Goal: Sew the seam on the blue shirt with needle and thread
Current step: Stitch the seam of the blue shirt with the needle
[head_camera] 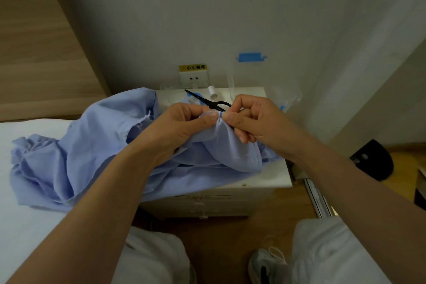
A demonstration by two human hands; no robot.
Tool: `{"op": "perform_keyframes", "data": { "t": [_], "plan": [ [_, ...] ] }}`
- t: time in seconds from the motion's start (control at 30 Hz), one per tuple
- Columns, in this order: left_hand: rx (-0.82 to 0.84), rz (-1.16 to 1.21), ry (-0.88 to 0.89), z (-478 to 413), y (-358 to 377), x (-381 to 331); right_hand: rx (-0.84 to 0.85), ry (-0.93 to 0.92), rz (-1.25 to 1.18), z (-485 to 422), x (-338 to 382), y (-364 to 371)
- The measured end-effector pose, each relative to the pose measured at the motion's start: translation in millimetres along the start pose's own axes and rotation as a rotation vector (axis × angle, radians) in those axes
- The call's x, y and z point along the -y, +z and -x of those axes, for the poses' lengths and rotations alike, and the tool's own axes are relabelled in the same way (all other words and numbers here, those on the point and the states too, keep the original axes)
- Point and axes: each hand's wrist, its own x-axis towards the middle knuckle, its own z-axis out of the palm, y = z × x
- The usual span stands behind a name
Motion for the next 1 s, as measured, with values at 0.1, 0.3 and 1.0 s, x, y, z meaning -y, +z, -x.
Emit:
{"op": "perform_keyframes", "data": {
  "t": [0.1,0.3,1.0],
  "plan": [
    [-0.063,-0.027,0.040,-1,-2,0,-0.007,0.008,0.005,-3,0,-1],
    [-0.092,0.029,0.055,-4,0,0,0.060,-0.003,-0.045,-3,-1,-1],
    [-0.204,-0.190,0.075,-3,5,-2,-0.235,-0.421,0.399,-8,-5,1]
  ]
}}
